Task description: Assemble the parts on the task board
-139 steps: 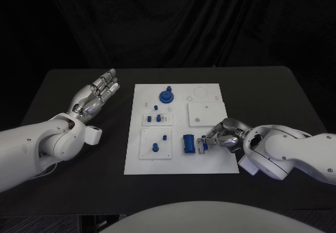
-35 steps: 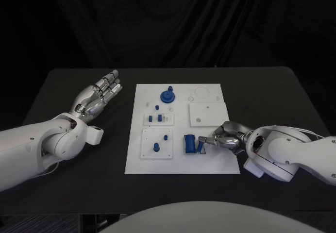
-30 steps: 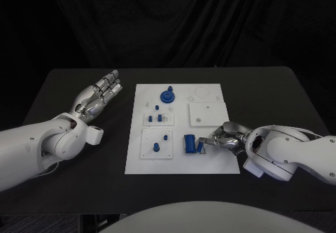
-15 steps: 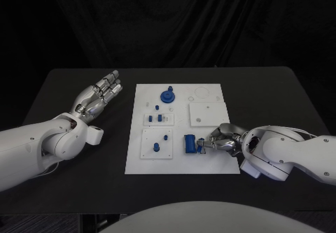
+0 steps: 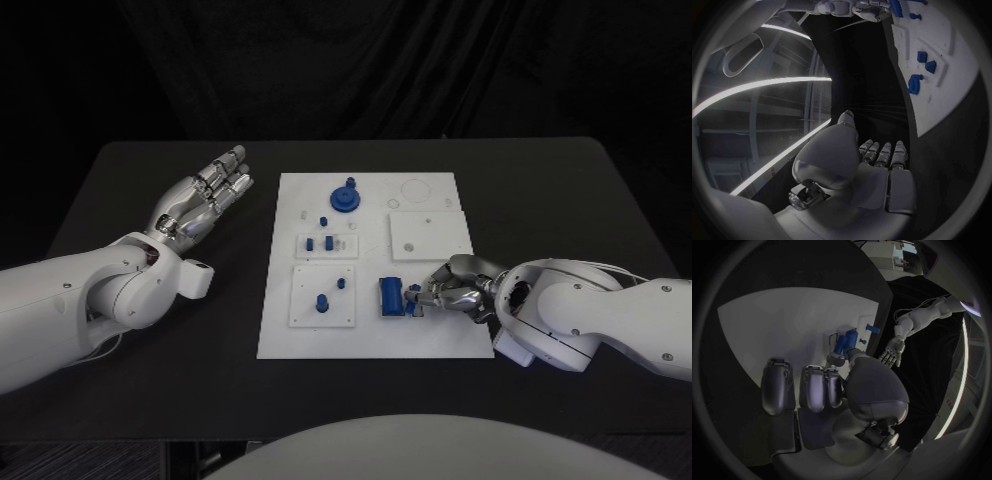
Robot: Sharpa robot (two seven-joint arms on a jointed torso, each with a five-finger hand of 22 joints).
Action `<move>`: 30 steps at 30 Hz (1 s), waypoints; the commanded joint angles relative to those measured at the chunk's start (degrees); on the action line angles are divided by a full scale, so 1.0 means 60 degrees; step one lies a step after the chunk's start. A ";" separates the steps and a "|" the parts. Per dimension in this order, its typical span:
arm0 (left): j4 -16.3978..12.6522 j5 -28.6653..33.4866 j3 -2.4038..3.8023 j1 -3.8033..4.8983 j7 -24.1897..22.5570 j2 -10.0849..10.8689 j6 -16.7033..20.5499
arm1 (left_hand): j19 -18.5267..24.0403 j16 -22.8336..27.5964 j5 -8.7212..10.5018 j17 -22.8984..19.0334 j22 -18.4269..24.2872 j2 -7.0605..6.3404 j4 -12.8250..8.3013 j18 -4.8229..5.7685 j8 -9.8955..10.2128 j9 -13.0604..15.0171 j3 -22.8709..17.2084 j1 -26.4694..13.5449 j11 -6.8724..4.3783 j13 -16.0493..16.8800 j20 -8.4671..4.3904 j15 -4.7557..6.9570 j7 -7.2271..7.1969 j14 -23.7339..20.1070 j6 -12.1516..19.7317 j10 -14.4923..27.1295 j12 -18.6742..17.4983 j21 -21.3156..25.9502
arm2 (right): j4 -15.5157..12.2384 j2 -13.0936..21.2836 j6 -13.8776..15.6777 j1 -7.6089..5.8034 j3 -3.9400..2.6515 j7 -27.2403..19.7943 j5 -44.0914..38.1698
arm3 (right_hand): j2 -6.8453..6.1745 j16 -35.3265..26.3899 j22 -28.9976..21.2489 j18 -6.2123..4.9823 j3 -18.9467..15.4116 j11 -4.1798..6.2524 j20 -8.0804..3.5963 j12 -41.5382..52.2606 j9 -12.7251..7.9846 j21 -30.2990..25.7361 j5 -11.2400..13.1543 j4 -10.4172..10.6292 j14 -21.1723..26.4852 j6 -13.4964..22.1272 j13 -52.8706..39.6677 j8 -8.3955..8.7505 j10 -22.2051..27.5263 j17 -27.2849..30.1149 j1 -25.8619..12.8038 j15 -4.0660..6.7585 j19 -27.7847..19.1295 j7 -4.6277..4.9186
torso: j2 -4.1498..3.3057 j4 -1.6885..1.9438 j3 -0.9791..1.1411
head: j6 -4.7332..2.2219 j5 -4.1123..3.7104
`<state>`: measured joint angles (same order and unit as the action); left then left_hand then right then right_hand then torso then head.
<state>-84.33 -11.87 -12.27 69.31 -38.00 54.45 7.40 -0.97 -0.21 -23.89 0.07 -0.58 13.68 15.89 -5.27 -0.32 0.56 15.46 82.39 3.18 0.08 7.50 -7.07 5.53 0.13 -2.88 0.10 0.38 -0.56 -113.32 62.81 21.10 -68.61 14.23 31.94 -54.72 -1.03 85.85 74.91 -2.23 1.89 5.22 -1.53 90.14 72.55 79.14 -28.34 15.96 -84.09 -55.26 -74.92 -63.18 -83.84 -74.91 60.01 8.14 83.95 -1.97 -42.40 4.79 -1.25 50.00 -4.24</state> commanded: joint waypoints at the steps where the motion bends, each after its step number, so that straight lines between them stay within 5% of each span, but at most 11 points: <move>1: -0.0014 0.0026 0.0008 -0.0013 -0.0067 -0.0008 -0.0127 | -0.0012 0.0035 -0.0055 -0.0011 -0.0008 0.0005 -0.0008 0.0139 -0.0055 0.0012 -0.0062 0.0081 0.0055 -0.0013 0.0054 -0.0069 0.0072 -0.0022 -0.0021 -0.0016 -0.0064 -0.0058 | 0.0015 -0.0015 -0.0188 0.0025 0.0000 0.0138 0.0004 | 0.0001 -0.0028 0.1909 -0.0085 -0.0013 0.0053 -0.0058 -0.0023 -0.0050 -0.0036 -0.0242 0.0006 -0.0651 0.0119 -0.2513 0.0107 -0.1027 -0.0670 0.0127 0.0049 0.0293 -0.0002 | -0.0002 0.0002 0.0001 | -0.0001 0.0010; 9: -0.0011 0.0026 0.0008 -0.0015 -0.0056 -0.0013 -0.0143 | -0.0016 0.0035 -0.0057 -0.0011 -0.0010 0.0007 -0.0005 0.0146 -0.0055 0.0013 -0.0066 0.0087 0.0059 -0.0013 0.0067 -0.0088 0.0076 -0.0022 -0.0025 -0.0016 -0.0064 -0.0061 | 0.0031 -0.0022 -0.0244 0.0026 0.0000 0.0127 0.0004 | -0.0035 -0.0039 0.1901 -0.0091 0.0036 0.0052 -0.0057 -0.0023 -0.0147 -0.0064 -0.0734 -0.0021 -0.0648 0.0262 -0.2513 0.0278 -0.1027 -0.0650 0.0316 0.0047 0.0282 0.0000 | 0.0003 0.0003 -0.0001 | -0.0001 0.0015; 30: 0.0001 0.0026 0.0008 -0.0033 -0.0048 -0.0018 -0.0172 | -0.0018 0.0035 -0.0059 -0.0011 -0.0011 0.0008 -0.0006 0.0151 -0.0056 0.0013 -0.0068 0.0093 0.0060 -0.0013 0.0074 -0.0102 0.0078 -0.0022 -0.0026 -0.0016 -0.0064 -0.0062 | 0.0011 0.0033 -0.0198 0.0027 0.0000 -0.0066 0.0005 | -0.0036 -0.0042 0.1898 -0.0093 0.0073 0.0048 -0.0055 -0.0023 -0.0243 -0.0072 -0.0968 -0.0005 -0.0648 0.0415 -0.2513 0.0439 -0.1027 -0.0647 0.0382 0.0045 0.0279 0.0006 | 0.0003 -0.0002 0.0006 | -0.0001 0.0024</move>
<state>-84.26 -11.87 -12.27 69.23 -37.70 54.45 7.04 -0.97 -0.21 -23.89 0.07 -0.57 13.68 15.88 -5.27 -0.32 0.56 15.46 82.39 3.18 0.05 7.50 -7.28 5.74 -0.08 -3.08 0.10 0.38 -0.56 -113.16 62.89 20.14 -68.59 14.23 31.78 -54.70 -1.36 85.85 74.90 -2.23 1.89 5.22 -1.53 90.14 71.15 78.88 -33.93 15.96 -84.09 -53.09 -74.92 -60.78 -83.83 -74.91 61.71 8.14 83.95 -1.98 -42.39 4.79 -1.23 50.00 -4.16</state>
